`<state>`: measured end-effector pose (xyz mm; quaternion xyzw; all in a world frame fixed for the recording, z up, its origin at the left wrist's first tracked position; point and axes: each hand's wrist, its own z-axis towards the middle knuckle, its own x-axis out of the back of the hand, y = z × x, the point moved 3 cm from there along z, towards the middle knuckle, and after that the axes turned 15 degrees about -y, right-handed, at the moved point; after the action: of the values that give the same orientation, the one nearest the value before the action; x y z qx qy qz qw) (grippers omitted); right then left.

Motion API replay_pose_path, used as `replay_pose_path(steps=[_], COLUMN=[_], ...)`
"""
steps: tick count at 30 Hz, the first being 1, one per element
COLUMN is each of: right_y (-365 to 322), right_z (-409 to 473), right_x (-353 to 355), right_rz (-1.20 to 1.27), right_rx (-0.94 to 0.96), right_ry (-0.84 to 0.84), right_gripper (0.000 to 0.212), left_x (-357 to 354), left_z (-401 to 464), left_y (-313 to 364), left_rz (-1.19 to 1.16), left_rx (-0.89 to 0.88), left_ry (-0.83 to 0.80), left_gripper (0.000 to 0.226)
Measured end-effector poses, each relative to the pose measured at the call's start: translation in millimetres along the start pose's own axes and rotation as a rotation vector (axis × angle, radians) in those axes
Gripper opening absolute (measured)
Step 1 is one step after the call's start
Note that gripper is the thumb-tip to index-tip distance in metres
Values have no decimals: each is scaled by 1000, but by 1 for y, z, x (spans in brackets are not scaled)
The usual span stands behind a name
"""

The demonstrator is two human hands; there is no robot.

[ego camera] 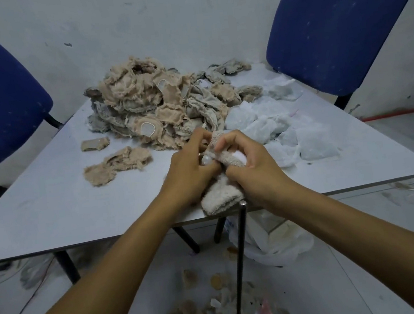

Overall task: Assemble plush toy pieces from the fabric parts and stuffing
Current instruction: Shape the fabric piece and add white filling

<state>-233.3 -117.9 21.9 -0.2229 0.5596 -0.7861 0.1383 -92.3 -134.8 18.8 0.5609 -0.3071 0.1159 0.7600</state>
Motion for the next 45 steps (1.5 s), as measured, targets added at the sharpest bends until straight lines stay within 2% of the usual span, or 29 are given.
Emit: replay_pose_path(steps=[3,5,8,10,13,15,20,22,24,27,28,30,32,35,37,38,40,43,45], right_y=[4,6,8,6,1,-1,1,3,7,11,11,9,7,5,7,8,10,12,12], right_z=[3,4,2,1,2,2,2,1,0,-1,-2,-3,-4,-4,-4,-4,-3,-5,-5], right_x=[0,2,5,8,7,6,4,5,7,10,12,13,10,6,8,10,13,15,15], right_rz=[86,117,92,88,125,114,101,140,155,145,142,134,102,65,127,185,305,296,300], right_rx=[-33,-60,-75,-78,-84,-85,-99,-108,-126,-168,-170,-155,-126,-114,-124,-131,-150,-188,-206], right_ry=[51,73,85,92,82,81,79,93,107,112,104,70,45,29,62,84,114,136,125], right_gripper=[48,48,46,46,43,46,51,50,51,55,56,56,55,52,53,54,56,57,60], left_x=[-9,-6,2,5,6,9,3,-1,-3,-3,-3,1,4,-1,-7,-8,-7,-5,-4], left_z=[-2,4,11,13,13,13,6,2,4,9,9,10,9,7,3,4,11,12,9], left_y=[4,2,0,-1,-5,-5,-1,3,2,0,0,1,0,-1,0,0,-4,-4,-2], left_rz=[208,113,-235,-328,-445,-443,-29,110,74,-160,-240,-410,-481,-178,29,75,74,-99,-193], left_rx=[-27,1,18,24,34,28,-10,-31,6,87,86,54,50,28,-31,-38,-6,15,-27], left_ry=[159,33,-284,-325,-301,-255,53,120,19,-299,-343,-291,-135,113,146,99,-111,-440,-486], left_gripper=[33,36,49,52,48,50,37,39,44,54,55,56,56,46,46,45,44,57,66])
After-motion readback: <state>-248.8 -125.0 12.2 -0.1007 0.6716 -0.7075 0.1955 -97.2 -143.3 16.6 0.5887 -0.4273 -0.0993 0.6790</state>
